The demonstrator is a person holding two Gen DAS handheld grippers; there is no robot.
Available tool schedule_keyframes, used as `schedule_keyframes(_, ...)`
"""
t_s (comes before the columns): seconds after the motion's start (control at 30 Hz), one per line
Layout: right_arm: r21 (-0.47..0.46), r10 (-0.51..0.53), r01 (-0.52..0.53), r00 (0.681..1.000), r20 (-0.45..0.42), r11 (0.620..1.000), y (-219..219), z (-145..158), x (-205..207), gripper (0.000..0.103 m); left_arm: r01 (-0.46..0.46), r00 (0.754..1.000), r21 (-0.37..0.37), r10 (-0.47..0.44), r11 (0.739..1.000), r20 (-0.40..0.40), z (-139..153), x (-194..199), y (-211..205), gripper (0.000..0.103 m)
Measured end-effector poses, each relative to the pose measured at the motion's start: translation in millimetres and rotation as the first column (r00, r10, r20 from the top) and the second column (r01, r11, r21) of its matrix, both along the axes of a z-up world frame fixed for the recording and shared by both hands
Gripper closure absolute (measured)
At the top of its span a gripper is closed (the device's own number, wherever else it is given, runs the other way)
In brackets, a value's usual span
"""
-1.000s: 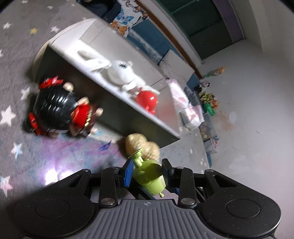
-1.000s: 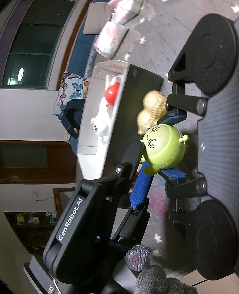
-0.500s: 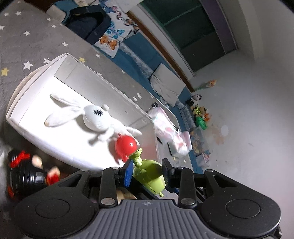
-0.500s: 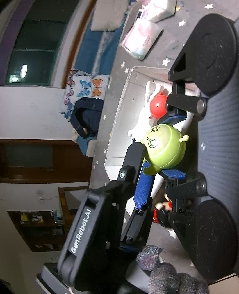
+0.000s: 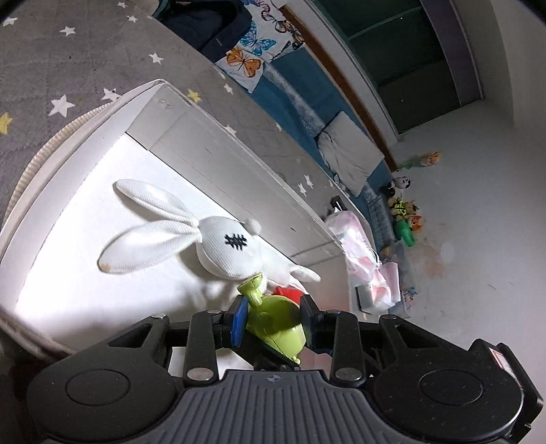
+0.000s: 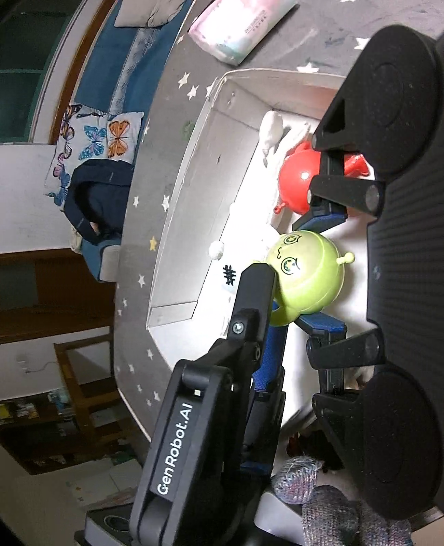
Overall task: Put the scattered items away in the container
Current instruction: 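Lift the green toy with the right gripper over the box, then lower the green toy into the box and open the right gripper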
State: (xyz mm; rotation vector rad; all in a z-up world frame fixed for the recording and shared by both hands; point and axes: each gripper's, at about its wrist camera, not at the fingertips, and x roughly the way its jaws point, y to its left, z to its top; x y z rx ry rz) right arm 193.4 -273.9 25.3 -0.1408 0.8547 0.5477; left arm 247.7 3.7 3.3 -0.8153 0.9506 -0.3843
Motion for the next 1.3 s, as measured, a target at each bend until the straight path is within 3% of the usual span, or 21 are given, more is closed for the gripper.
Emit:
schedule_keyframes(0.5, -0.049, -0.013, 0.009, 0.997, -0.081, 0.999, 7.0, -15.7, 32.0, 0.053, -0.005, 1.000, 0.050, 0.006, 0.999, -0.018, -12.7, 20.2, -7.4, 0.067)
schedule_keyframes(0.8, -0.059, -0.006, 0.003, 0.999, -0.050, 0.998, 7.5, -12.1, 25.4, 0.053, -0.008, 1.000, 0.072, 0.008, 0.997, -0.007, -13.1, 20.6, -9.4, 0.067)
schedule_keyframes(1.3, 0.004, -0.007, 0.007, 1.000, 0.024, 1.000, -12.5, 16.2, -4.8, 0.053, -0.017, 1.000, 0.082, 0.016, 0.997, 0.019, -2.0, 10.7, -8.4, 0.067)
